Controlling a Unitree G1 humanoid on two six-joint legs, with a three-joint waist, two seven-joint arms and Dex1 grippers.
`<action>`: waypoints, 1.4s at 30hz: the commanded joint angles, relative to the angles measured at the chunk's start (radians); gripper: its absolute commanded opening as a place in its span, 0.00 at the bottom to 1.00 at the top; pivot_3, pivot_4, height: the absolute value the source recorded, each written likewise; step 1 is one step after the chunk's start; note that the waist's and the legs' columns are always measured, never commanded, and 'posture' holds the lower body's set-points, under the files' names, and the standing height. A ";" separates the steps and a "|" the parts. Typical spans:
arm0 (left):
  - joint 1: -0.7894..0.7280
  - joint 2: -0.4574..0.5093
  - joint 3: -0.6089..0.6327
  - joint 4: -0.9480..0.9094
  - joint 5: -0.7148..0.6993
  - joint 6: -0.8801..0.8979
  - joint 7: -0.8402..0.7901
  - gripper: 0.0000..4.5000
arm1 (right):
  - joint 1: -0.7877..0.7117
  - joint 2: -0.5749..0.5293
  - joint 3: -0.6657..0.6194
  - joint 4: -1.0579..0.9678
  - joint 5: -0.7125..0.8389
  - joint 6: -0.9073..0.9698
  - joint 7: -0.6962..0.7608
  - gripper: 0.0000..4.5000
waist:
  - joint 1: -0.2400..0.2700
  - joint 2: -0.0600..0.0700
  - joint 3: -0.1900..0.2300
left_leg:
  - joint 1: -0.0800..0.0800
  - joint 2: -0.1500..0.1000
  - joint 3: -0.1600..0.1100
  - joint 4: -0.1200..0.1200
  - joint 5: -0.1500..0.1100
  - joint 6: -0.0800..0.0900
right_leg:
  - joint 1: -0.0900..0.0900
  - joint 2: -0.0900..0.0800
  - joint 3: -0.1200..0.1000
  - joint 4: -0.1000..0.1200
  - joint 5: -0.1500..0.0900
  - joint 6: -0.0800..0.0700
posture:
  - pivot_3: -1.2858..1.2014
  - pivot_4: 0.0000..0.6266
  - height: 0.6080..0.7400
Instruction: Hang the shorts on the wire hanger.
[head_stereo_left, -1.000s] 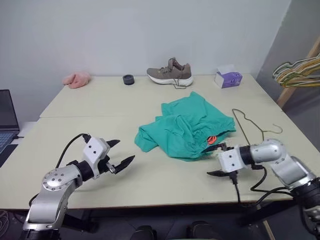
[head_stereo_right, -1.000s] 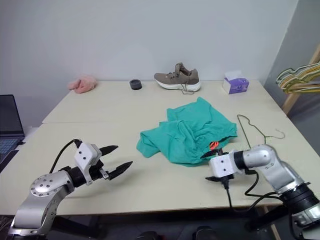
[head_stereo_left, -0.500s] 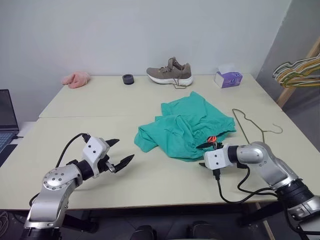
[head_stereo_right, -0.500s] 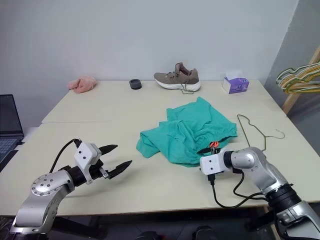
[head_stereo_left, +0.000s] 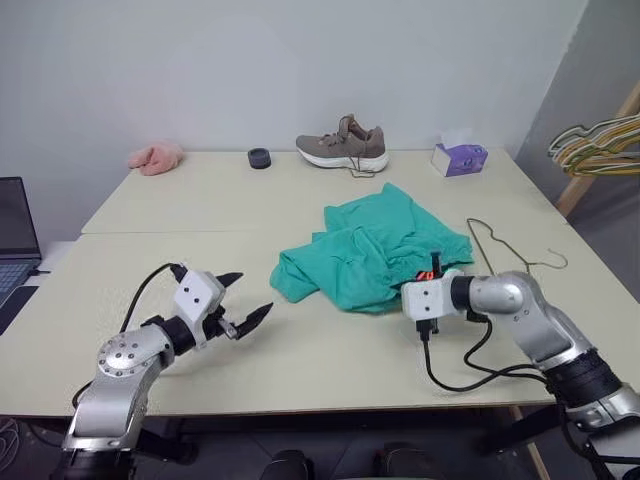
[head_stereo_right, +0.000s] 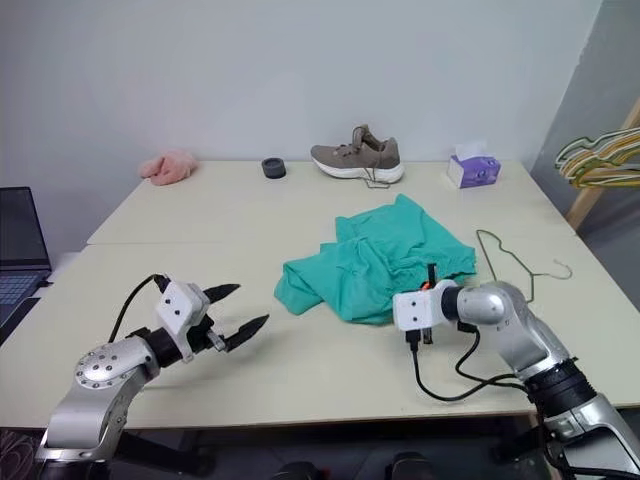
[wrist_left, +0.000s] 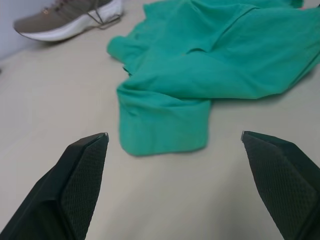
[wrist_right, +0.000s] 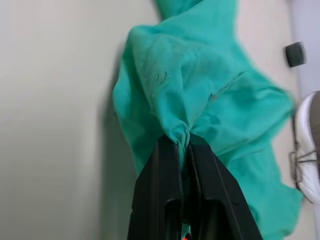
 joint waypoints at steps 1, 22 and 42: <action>-0.079 -0.016 -0.026 0.052 0.072 -0.091 0.055 1.00 | -0.052 -0.025 -0.087 -0.126 0.101 0.137 0.059 0.00 | 0.000 0.000 0.000 | 0.000 0.000 0.000 0.000 0.000 0.000 | 0.000 0.000 0.000 0.000 0.000 0.000 | 0.47 0.00 1.00; -0.436 -0.181 -0.241 0.604 0.265 -0.409 0.122 1.00 | -0.092 -0.151 -0.148 -0.444 0.336 0.563 0.140 0.00 | -0.074 -0.002 -0.002 | -0.002 -0.001 0.000 0.000 0.000 0.000 | 0.000 -0.001 0.000 -0.001 0.000 0.004 | 0.42 0.00 1.00; -0.270 0.107 -0.288 0.326 0.108 -0.228 -0.384 0.00 | -0.029 -0.291 -0.132 -0.328 0.362 0.413 0.252 0.00 | -0.140 -0.002 -0.001 | -0.003 -0.001 -0.001 -0.001 -0.001 -0.001 | -0.001 -0.002 0.000 -0.001 0.000 0.005 | 0.44 0.00 1.00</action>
